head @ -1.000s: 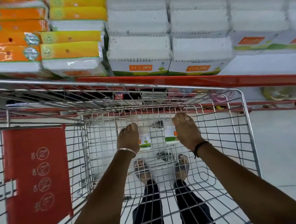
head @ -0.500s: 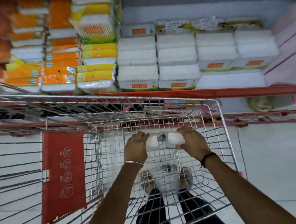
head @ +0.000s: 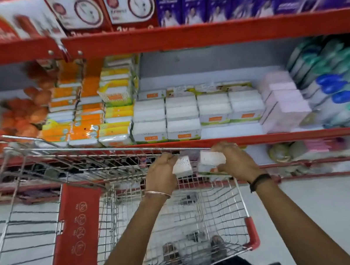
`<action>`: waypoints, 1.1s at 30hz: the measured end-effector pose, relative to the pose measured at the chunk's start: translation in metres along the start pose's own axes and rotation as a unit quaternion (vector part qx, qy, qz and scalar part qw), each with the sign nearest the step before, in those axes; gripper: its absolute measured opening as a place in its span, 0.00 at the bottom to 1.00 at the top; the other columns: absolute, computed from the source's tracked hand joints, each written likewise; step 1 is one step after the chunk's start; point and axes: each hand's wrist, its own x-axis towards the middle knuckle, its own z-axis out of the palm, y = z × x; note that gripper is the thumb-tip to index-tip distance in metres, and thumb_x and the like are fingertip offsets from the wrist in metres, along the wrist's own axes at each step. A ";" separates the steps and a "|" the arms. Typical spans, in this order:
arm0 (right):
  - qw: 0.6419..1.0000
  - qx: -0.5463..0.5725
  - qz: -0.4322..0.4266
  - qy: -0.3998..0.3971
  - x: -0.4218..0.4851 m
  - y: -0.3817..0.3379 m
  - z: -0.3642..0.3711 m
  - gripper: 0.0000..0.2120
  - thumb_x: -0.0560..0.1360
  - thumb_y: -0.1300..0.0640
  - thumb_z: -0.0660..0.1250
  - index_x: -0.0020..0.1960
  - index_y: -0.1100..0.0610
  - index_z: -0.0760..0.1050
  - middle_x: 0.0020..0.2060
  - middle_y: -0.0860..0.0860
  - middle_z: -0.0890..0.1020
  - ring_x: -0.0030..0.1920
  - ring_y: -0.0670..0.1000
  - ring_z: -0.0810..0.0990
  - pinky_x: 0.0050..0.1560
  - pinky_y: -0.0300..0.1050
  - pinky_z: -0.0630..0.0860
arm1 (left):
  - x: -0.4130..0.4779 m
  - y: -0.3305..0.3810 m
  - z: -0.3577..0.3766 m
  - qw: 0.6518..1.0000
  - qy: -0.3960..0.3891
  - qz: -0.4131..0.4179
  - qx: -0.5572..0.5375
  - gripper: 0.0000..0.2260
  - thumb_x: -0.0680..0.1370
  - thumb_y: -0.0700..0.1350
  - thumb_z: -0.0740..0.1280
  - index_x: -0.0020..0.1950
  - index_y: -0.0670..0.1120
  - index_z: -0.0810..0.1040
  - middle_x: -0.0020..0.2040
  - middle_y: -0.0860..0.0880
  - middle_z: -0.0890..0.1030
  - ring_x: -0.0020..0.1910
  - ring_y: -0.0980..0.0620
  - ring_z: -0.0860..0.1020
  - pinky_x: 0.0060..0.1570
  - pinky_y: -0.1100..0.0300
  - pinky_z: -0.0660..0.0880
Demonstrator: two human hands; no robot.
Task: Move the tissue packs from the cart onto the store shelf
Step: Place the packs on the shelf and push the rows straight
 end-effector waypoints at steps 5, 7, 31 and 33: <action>0.999 -0.035 0.004 0.039 -0.001 0.019 -0.054 0.28 0.64 0.65 0.76 0.62 0.58 0.72 0.63 0.56 0.75 0.64 0.58 0.72 0.63 0.49 0.69 | 0.028 0.044 -0.027 0.998 0.033 0.055 0.010 0.29 0.69 0.33 0.69 0.68 0.45 0.68 0.65 0.43 0.73 0.62 0.42 0.72 0.63 0.50 0.71; 0.997 -0.051 0.006 0.058 -0.002 0.028 -0.071 0.29 0.65 0.66 0.75 0.64 0.58 0.71 0.66 0.56 0.74 0.67 0.57 0.69 0.66 0.48 0.66 | 0.038 0.063 -0.036 0.996 0.047 0.079 0.007 0.28 0.68 0.34 0.70 0.68 0.44 0.69 0.62 0.43 0.74 0.59 0.42 0.73 0.60 0.51 0.72; 0.990 -0.102 0.049 0.087 0.062 0.096 -0.095 0.26 0.68 0.70 0.71 0.63 0.57 0.71 0.60 0.55 0.73 0.63 0.56 0.70 0.64 0.49 0.66 | 0.135 0.132 0.026 0.995 0.016 0.077 0.063 0.30 0.67 0.27 0.66 0.68 0.43 0.69 0.63 0.42 0.74 0.60 0.41 0.72 0.64 0.49 0.69; 0.990 -0.102 0.059 0.079 0.067 0.100 -0.091 0.28 0.67 0.70 0.71 0.64 0.57 0.71 0.59 0.54 0.72 0.63 0.56 0.70 0.69 0.51 0.60 | 0.141 0.129 0.029 0.995 -0.002 0.077 0.061 0.29 0.68 0.27 0.64 0.68 0.43 0.68 0.64 0.42 0.73 0.61 0.41 0.72 0.65 0.50 0.68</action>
